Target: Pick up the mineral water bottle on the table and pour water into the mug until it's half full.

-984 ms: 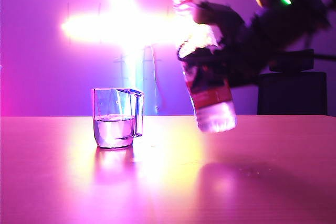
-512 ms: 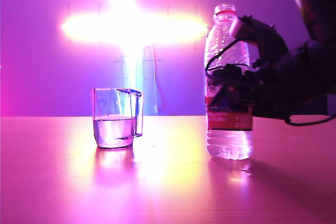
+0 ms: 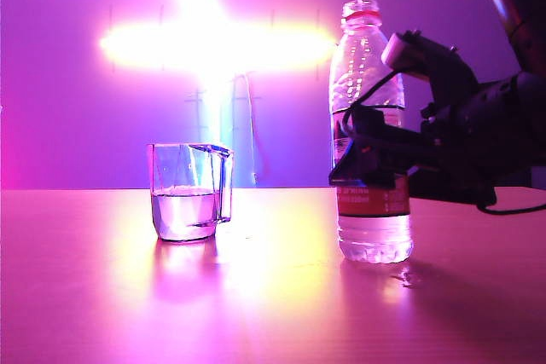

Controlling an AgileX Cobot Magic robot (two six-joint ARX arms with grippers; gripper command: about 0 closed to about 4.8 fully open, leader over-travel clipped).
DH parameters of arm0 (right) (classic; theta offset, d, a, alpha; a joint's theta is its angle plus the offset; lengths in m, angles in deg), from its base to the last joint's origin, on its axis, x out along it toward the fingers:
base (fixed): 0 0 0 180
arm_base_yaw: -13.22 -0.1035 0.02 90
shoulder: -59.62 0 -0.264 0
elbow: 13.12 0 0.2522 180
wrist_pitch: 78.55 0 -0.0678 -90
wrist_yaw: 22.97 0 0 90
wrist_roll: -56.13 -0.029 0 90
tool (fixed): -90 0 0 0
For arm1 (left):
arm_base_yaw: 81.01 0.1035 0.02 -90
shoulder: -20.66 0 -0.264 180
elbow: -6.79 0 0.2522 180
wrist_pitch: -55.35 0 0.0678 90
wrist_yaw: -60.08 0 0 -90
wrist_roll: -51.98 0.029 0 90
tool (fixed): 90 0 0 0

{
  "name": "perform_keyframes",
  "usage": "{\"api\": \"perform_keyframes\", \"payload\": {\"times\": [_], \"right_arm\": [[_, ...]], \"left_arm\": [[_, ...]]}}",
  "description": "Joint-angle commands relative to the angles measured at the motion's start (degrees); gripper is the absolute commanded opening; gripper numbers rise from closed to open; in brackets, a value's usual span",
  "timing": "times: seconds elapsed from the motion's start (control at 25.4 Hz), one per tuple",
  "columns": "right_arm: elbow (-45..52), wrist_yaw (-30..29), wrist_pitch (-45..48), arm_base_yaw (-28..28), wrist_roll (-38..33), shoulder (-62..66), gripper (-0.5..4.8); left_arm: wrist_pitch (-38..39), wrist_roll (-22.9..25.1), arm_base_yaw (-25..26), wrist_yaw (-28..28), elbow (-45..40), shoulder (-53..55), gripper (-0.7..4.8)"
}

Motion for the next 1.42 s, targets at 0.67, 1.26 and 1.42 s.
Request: {"api": "perform_keyframes", "payload": {"times": [0.67, 1.26, 1.42], "right_arm": [[6.23, 0.00, -9.31, -0.17, -0.28, -15.72, 4.79], [6.71, 0.11, -47.52, -0.20, -1.92, -57.59, 4.35], [6.71, 0.24, -55.25, -0.17, -1.62, -68.13, 1.06]], "left_arm": [[-0.76, -0.15, 4.09, -0.09, 0.22, 0.00, -0.02], [-0.76, -0.15, 30.29, 0.13, 0.22, 0.00, -0.02], [-0.76, -0.15, 30.25, -0.15, 0.22, 0.00, -0.02]]}}
